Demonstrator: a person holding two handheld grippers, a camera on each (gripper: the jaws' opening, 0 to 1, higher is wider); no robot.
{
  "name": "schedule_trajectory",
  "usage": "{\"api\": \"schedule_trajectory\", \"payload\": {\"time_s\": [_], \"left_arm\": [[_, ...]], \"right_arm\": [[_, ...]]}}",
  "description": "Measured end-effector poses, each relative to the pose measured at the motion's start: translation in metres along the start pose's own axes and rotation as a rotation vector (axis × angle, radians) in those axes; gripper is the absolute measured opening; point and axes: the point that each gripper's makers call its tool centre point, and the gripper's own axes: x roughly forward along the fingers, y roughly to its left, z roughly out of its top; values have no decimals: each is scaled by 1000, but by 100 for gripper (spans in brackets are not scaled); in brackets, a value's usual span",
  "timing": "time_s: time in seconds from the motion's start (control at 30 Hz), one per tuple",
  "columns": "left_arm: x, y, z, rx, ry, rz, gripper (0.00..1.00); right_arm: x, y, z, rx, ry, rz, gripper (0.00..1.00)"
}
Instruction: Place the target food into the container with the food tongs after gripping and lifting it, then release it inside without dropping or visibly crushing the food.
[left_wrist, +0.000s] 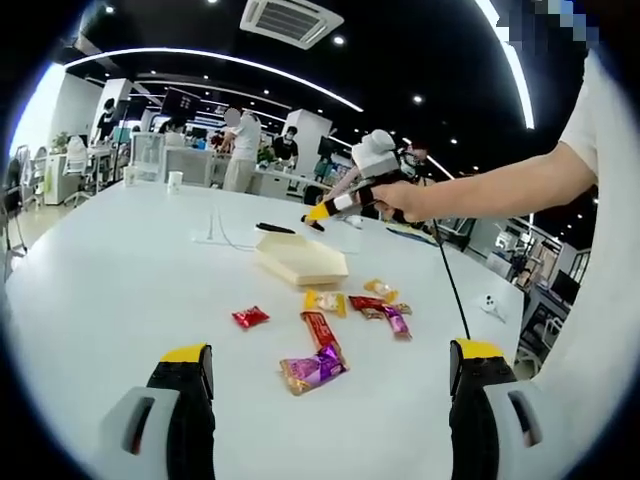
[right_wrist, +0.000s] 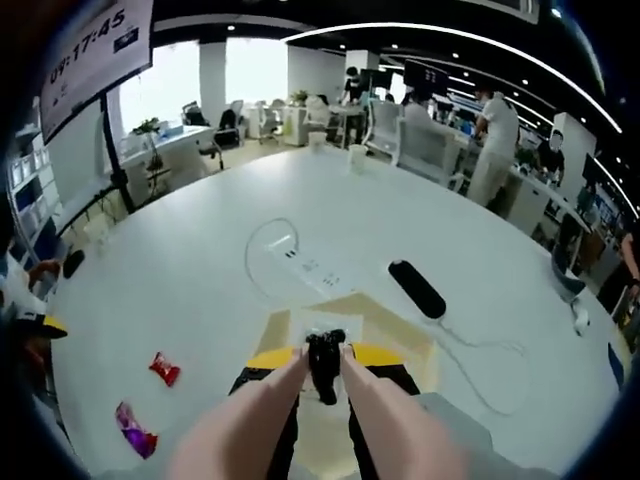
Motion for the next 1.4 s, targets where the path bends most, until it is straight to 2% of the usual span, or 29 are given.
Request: {"api": "schedule_trajectory", "payload": {"time_s": [0.03, 0.1, 0.13, 0.2, 0.27, 0.57, 0.7, 1.03, 1.13, 1.3, 1.4], "left_arm": [[0, 2, 1, -6, -2, 5, 99], [0, 4, 0, -11, 2, 11, 99], [1, 6, 0, -13, 5, 15, 99], [1, 7, -1, -16, 9, 20, 99], [1, 8, -1, -20, 11, 23, 99], [7, 9, 0, -26, 21, 23, 99], [10, 7, 3, -26, 18, 18, 99], [9, 4, 6, -19, 10, 7, 99], [8, 2, 7, -14, 5, 4, 99], [6, 0, 10, -10, -3, 2, 99], [0, -5, 11, 0, -15, 0, 99]], "right_arm": [[6, -9, -1, -14, -2, -22, 18], [8, -13, 1, 13, -25, -29, 18], [9, -13, 1, 32, -10, -15, 18], [12, -19, 0, 29, -24, -38, 19], [15, -23, -1, 66, -33, -33, 19], [14, -35, 14, 86, -85, -44, 24], [10, -33, 19, 81, -93, -43, 26], [6, -28, 17, 79, -94, -27, 27], [-4, -22, 21, 71, -103, -28, 27], [-5, -20, 24, 69, -116, -31, 28], [-9, -11, 23, 56, -116, -33, 28]]}}
